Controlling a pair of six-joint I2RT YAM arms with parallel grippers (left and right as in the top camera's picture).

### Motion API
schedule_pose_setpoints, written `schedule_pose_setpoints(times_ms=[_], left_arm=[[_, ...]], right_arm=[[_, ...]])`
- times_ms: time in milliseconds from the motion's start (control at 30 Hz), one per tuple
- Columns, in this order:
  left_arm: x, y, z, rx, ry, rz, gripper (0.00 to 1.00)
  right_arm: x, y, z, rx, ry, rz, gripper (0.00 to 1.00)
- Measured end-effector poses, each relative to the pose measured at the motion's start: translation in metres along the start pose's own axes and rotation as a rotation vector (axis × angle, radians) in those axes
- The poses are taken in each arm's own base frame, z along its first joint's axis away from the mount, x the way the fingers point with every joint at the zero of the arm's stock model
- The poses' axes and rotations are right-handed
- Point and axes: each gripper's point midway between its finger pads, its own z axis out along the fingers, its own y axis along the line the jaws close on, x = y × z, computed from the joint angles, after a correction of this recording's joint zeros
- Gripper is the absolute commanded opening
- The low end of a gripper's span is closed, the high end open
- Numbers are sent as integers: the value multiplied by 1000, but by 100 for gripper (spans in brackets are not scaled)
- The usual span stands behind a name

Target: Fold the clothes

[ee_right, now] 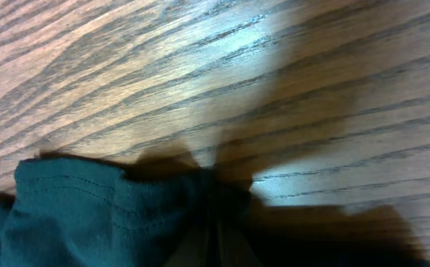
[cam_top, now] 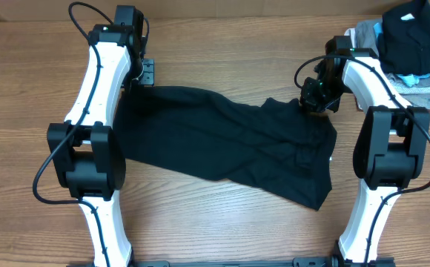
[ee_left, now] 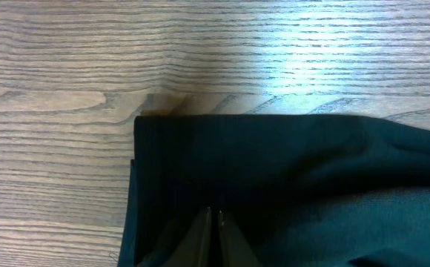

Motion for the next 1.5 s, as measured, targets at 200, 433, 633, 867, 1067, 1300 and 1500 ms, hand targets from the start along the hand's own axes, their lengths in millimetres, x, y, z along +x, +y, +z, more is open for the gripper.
schedule_pose_setpoints(times_ms=[200, 433, 633, 867, 1067, 1300, 1500], left_arm=[[-12, 0, 0, 4, -48, -8, 4], [-37, 7, -14, 15, -138, -34, 4], [-82, 6, -41, 31, -321, -54, 4], [-125, 3, -61, 57, -509, -72, 4], [-133, -2, -67, 88, -547, -68, 4], [-92, -3, -47, 84, -360, -50, 4], [-56, -1, -37, 74, -211, -37, 4]], right_arm=[[-4, 0, -11, -3, 3, 10, 4], [-60, 14, -75, -53, -192, -6, 4], [-95, 28, -126, -91, -355, -50, 4], [-117, 42, -157, -114, -481, -115, 4], [-110, 39, -154, -101, -450, -125, 4], [-73, 30, -152, -71, -318, -98, 4], [-15, 27, -189, -49, -218, -74, 4]])
